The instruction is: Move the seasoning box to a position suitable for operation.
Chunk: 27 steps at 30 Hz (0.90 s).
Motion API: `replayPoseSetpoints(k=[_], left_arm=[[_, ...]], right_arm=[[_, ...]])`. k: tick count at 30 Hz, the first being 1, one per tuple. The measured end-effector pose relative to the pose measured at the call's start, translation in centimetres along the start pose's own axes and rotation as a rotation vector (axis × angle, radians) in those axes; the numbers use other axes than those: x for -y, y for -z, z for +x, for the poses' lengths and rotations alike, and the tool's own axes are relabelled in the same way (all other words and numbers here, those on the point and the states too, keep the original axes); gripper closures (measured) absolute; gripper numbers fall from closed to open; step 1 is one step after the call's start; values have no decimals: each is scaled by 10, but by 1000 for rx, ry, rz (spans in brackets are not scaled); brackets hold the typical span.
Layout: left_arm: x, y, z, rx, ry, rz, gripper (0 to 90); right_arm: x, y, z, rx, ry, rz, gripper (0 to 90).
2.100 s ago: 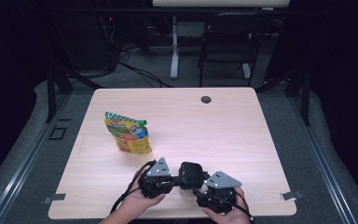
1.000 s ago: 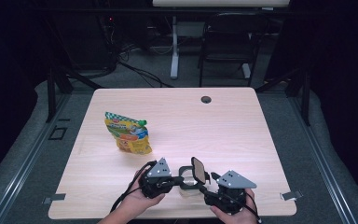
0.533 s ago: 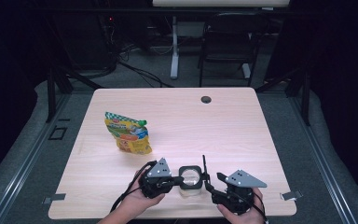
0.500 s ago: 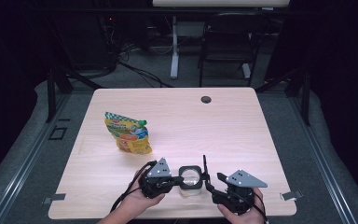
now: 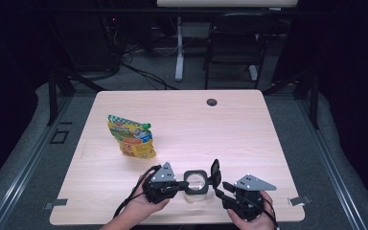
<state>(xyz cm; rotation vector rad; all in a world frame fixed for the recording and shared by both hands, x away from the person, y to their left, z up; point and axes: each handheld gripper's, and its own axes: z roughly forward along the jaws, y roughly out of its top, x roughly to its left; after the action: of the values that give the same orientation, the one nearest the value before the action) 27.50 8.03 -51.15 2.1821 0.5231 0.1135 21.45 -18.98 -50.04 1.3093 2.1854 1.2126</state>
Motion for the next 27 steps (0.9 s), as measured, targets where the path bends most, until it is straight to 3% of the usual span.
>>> replayPoseSetpoints(k=[3,5,9,13,16,24,27], left_arm=[[0,0,0,0,1,0,900],[0,0,0,2,4,-1,900],[0,0,1,7,13,-4,900],[1,0,0,4,14,-13,880],[1,2,1,-9,16,-13,865],[6,10,7,-27,42,-13,828],[8,13,9,-39,42,-12,823]], right_arm=[[1,-3,2,17,22,28,623],[2,-7,3,13,9,9,545],[2,-10,3,-6,-12,-15,514],[1,-16,7,10,3,-34,509],[0,-18,9,38,17,-43,591],[-2,-19,3,34,4,-56,733],[-4,-20,0,20,3,-57,745]])
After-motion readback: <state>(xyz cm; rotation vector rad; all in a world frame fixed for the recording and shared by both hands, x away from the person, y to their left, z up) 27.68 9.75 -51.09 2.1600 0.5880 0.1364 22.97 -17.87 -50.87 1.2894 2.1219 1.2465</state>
